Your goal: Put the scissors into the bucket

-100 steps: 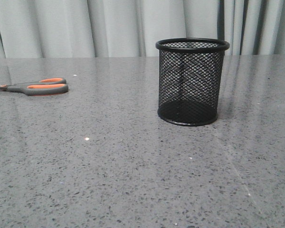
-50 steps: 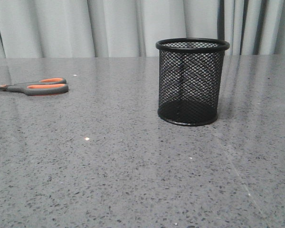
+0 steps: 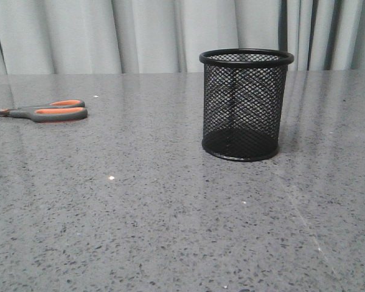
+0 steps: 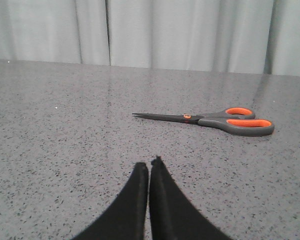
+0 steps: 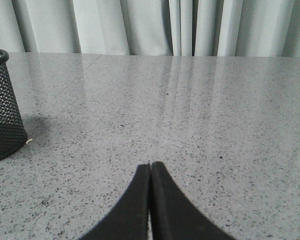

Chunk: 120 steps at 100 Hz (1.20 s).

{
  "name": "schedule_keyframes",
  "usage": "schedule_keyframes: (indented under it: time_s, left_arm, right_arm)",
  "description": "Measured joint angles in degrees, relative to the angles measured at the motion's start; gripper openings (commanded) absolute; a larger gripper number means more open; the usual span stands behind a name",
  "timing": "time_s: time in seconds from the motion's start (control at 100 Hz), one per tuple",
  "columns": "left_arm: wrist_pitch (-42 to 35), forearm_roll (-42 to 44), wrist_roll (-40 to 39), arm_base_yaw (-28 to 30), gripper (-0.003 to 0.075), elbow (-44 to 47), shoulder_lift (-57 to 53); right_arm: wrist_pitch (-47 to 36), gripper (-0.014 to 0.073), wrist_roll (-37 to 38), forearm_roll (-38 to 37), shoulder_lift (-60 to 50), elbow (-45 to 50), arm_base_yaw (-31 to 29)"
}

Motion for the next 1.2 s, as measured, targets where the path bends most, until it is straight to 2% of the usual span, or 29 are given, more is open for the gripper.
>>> schedule_keyframes:
  time_s: [0.23,0.44,0.63,0.77,0.94,1.05,1.2]
  left_arm:
    - [-0.5,-6.8,0.0,0.0,-0.0020,0.0,0.0]
    - [-0.5,-12.2,0.0,0.0,-0.0020,0.0,0.0]
    - [-1.3,-24.7,0.0,0.0,-0.0020,0.0,0.0]
    - [-2.6,-32.5,0.0,0.0,-0.0020,-0.1,0.0]
    - [-0.2,-32.2,0.6,0.0,-0.0020,-4.1,0.0]
    - [3.0,-27.9,0.6,0.0,-0.0020,-11.4,1.8]
    - [10.9,-20.8,1.0,0.0,-0.0020,-24.0,11.9]
  right_arm:
    - [-1.7,-0.0066,0.0,3.1,0.0,0.0,0.0]
    - [-3.6,-0.0066,0.0,14.1,0.0,0.0,0.0]
    - [-5.0,-0.0066,0.0,22.1,0.0,0.0,0.0]
    - [-5.8,-0.0065,0.0,23.8,0.0,-0.1,0.0]
    - [-2.2,-0.0050,0.1,22.8,0.0,-4.8,0.0]
    - [1.2,-0.0050,0.1,20.3,1.6,-11.1,0.0]
    - [6.7,-0.0050,0.1,16.2,10.4,-21.2,0.0]
